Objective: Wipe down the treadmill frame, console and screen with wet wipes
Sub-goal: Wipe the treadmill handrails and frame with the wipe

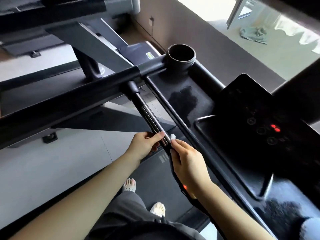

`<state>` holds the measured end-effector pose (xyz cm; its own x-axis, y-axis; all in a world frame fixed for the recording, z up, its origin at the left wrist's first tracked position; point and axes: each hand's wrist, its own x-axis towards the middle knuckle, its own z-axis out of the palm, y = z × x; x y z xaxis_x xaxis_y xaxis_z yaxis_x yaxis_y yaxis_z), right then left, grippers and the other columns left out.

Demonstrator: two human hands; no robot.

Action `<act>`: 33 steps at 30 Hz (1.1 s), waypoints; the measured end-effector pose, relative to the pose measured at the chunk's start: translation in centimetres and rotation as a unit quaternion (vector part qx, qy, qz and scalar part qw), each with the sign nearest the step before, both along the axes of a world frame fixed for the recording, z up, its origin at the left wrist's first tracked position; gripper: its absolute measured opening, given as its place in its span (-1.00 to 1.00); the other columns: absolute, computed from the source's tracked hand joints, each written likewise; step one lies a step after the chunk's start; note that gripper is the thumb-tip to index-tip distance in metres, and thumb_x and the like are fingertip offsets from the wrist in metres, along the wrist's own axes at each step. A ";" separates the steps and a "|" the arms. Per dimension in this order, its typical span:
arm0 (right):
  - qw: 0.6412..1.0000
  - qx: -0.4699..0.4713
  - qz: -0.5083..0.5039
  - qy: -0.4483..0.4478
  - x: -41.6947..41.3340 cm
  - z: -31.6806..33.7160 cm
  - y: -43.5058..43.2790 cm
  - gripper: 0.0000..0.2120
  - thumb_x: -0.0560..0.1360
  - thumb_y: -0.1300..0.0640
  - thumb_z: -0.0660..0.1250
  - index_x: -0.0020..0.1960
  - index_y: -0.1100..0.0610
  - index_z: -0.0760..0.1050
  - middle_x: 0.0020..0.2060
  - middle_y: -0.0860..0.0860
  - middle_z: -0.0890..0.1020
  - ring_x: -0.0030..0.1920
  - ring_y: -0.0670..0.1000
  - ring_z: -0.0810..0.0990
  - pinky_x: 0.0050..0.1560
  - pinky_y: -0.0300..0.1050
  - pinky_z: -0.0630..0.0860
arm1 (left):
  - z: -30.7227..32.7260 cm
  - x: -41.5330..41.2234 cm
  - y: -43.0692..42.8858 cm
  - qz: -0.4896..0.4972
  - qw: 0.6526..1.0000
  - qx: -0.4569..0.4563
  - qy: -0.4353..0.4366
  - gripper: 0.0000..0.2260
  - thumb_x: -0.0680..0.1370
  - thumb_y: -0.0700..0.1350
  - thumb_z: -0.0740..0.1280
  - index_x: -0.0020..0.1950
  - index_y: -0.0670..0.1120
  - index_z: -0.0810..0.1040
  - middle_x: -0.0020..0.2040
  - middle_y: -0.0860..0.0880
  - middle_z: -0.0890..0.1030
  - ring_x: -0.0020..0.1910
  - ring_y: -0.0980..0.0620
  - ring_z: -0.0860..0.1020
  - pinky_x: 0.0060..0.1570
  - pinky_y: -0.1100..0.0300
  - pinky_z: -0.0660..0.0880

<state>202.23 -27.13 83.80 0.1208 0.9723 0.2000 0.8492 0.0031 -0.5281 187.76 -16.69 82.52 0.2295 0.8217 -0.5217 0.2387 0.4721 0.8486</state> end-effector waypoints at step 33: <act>0.985 -0.022 -0.171 -0.024 -3.3 1.0 1.8 -0.81 0.47 0.14 0.52 -0.07 0.07 0.49 -0.16 -0.03 0.51 -0.13 0.05 0.46 -0.08 -0.09 0.42 | 0.8 -1.5 3.9 -0.191 0.979 -0.070 0.014 -0.69 0.50 0.19 0.48 -0.04 -0.06 0.67 -0.20 0.00 0.70 -0.26 0.07 0.63 -0.20 0.19 0.46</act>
<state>198.92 -25.29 84.76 0.4343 0.8842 0.1717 0.8207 -0.3099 -0.4799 186.30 -12.79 83.28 0.4906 0.5980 -0.6338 0.4427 0.4554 0.7724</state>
